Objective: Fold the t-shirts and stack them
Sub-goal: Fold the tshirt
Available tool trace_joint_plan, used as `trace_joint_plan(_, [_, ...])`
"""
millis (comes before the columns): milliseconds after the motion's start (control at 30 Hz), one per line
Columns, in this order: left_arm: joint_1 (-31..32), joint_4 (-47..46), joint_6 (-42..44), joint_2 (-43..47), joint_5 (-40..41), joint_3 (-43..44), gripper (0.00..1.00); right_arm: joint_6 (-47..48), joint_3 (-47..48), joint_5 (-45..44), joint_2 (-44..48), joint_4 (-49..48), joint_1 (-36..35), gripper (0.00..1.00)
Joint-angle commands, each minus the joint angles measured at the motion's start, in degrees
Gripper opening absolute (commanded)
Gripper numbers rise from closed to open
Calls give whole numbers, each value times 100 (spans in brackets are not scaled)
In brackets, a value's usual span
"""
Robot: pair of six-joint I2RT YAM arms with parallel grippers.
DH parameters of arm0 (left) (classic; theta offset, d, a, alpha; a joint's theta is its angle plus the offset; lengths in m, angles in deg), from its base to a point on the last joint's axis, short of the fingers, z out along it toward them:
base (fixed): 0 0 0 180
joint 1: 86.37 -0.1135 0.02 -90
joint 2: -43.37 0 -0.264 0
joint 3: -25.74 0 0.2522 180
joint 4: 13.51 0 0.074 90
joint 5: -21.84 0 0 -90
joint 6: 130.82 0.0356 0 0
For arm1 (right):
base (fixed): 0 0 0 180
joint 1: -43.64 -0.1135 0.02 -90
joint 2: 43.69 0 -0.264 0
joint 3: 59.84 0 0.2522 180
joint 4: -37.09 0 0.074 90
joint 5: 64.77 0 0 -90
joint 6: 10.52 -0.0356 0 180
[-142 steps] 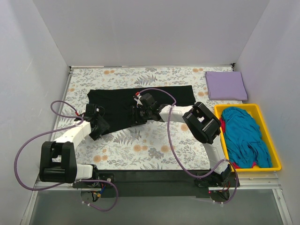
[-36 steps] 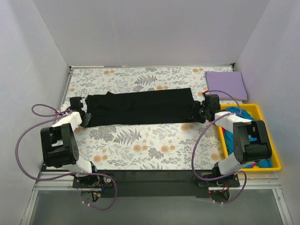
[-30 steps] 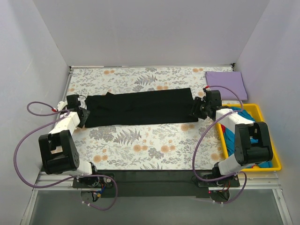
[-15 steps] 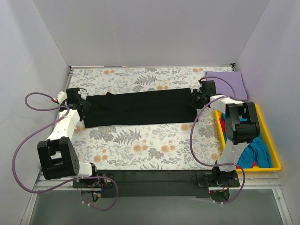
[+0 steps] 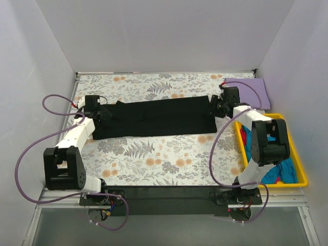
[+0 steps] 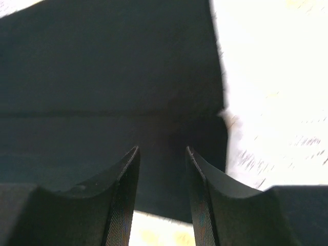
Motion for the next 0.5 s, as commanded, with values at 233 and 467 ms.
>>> trace_joint_plan(233, [82, -44, -151, -588, 14, -87, 55, 65, -1157, -154, 862, 441, -295, 48])
trace_joint_plan(467, [82, 0, -90, -1580, 242, 150, 54, 320, -1509, -304, 748, 959, -304, 48])
